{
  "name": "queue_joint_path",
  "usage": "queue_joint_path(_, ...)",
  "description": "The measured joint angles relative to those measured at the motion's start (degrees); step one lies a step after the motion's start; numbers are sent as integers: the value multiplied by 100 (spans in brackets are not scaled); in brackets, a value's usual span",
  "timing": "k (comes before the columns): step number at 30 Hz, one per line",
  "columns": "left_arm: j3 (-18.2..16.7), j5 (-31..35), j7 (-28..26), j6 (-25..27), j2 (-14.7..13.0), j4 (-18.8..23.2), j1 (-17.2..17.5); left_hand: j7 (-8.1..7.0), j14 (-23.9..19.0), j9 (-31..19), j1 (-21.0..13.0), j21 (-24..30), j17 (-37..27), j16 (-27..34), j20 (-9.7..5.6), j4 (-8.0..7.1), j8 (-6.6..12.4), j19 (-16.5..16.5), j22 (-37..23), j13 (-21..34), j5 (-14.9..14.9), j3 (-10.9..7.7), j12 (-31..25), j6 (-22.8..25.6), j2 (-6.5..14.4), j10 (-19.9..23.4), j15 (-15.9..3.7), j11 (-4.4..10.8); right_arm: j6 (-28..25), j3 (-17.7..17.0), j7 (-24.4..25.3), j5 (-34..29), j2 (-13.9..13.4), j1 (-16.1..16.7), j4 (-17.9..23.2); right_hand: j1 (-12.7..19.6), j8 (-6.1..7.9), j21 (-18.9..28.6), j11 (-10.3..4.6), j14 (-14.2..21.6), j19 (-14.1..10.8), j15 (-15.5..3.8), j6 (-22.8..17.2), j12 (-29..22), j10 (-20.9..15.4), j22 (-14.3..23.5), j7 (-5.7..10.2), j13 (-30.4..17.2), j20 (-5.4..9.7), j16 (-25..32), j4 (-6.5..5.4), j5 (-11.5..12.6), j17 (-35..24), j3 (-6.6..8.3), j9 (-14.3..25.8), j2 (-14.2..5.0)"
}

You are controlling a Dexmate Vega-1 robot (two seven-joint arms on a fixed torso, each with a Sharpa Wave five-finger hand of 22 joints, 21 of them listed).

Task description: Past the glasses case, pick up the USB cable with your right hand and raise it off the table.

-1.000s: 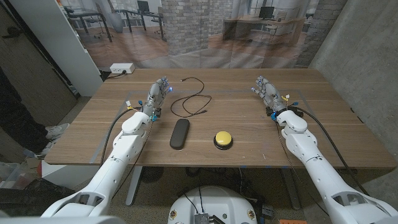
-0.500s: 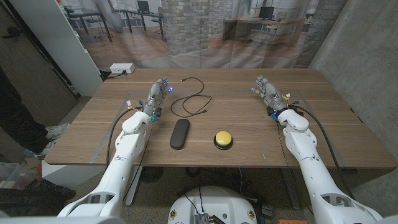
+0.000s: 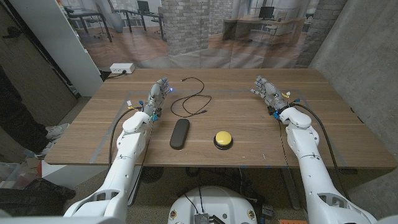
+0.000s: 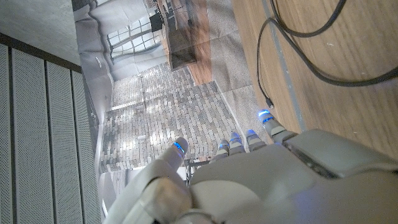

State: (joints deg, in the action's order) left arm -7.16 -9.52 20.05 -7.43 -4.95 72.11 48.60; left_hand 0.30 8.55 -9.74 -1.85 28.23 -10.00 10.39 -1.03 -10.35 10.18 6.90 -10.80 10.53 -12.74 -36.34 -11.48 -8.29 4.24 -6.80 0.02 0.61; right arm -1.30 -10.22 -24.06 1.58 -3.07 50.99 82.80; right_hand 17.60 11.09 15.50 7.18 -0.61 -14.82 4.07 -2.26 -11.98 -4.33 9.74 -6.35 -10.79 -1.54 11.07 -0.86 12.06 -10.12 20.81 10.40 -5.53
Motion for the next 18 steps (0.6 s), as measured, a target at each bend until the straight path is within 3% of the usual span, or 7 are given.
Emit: queue_joint_path(18, -180, 171, 121, -54, 149, -229, -128, 0, 0, 1, 0, 0, 0, 0, 31, 0, 0, 31, 1, 0, 0, 0, 0, 0, 0, 0, 0, 0, -943, -221, -683, -439, 122, -209, 301, 154, 0, -25, 20, 94, -109, 32, -41, 0, -80, 0, -42, 1, -11, 0, 128, -42, -16, 48, 15, -44)
